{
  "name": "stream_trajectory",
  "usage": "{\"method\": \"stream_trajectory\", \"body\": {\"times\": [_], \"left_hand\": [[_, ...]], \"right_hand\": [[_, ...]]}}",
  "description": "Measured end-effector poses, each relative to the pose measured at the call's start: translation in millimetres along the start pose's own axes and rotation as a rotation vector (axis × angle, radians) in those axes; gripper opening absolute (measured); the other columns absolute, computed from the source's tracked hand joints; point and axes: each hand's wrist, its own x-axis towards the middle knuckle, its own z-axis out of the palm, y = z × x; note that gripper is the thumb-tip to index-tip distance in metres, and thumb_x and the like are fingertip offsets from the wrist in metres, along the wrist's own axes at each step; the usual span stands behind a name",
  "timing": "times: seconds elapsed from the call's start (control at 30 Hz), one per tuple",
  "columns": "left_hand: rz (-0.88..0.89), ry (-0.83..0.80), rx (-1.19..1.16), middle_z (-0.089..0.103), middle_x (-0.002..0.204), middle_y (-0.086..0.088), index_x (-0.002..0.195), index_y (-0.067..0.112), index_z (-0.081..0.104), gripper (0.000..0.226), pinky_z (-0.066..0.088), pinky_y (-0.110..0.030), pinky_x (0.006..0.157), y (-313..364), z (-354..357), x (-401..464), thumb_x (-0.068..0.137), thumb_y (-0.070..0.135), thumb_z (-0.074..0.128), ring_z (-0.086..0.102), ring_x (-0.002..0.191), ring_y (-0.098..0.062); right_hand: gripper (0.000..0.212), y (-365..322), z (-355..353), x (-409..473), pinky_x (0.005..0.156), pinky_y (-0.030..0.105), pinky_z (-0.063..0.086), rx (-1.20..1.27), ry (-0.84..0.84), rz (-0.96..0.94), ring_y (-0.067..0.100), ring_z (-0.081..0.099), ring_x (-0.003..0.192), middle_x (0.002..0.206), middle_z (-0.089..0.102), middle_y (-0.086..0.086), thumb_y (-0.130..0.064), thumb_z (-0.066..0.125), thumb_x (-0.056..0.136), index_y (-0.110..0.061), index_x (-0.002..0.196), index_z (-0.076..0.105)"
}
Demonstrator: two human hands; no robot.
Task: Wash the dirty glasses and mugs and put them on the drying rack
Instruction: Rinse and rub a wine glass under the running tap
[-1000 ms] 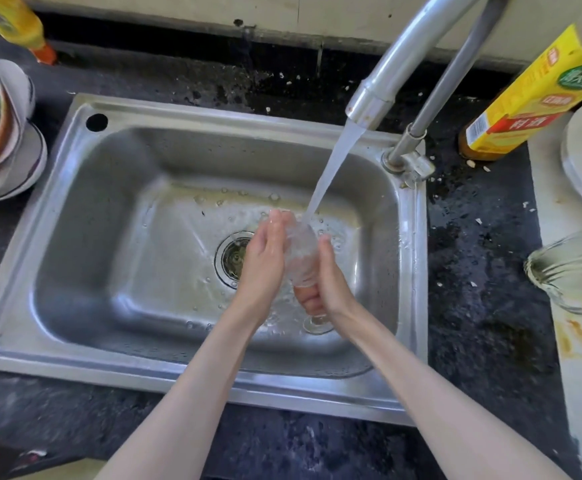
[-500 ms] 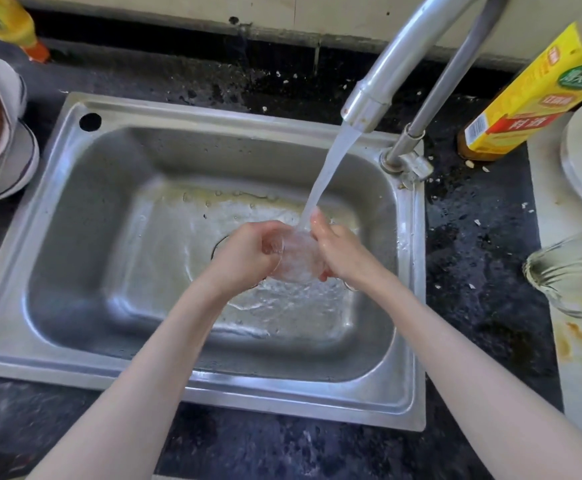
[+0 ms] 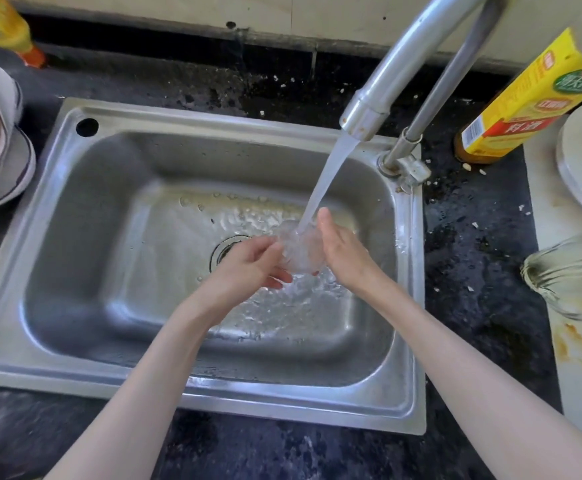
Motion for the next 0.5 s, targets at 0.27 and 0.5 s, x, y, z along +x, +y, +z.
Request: {"method": "stream_trajectory", "body": {"times": [0.27, 0.5], "left_hand": [[0.470, 0.215, 0.207, 0.065, 0.096, 0.010, 0.103, 0.024, 0.061, 0.028, 0.046, -0.012, 0.081, -0.2, -0.9, -13.2, 0.090, 0.001, 0.054, 0.062, 0.091, -0.002], [0.637, -0.195, 0.677, 0.066, 0.106, 0.013, 0.109, 0.016, 0.063, 0.025, 0.044, -0.023, 0.095, -1.5, -0.6, 4.3, 0.084, 0.013, 0.065, 0.058, 0.103, 0.003]], "right_hand": [[0.085, 13.3, 4.1, 2.6, 0.108, 0.043, 0.036, 0.020, 0.049, 0.001, 0.019, 0.052, 0.122, 0.127, 0.061, 0.003, -0.073, 0.010, 0.085, -0.016, 0.125, 0.059], [0.078, 9.6, -4.9, 4.8, 0.078, 0.037, 0.045, 0.125, -0.023, 0.039, 0.018, 0.057, 0.068, 0.067, 0.062, 0.003, -0.062, 0.016, 0.094, -0.003, 0.073, 0.063]]}}
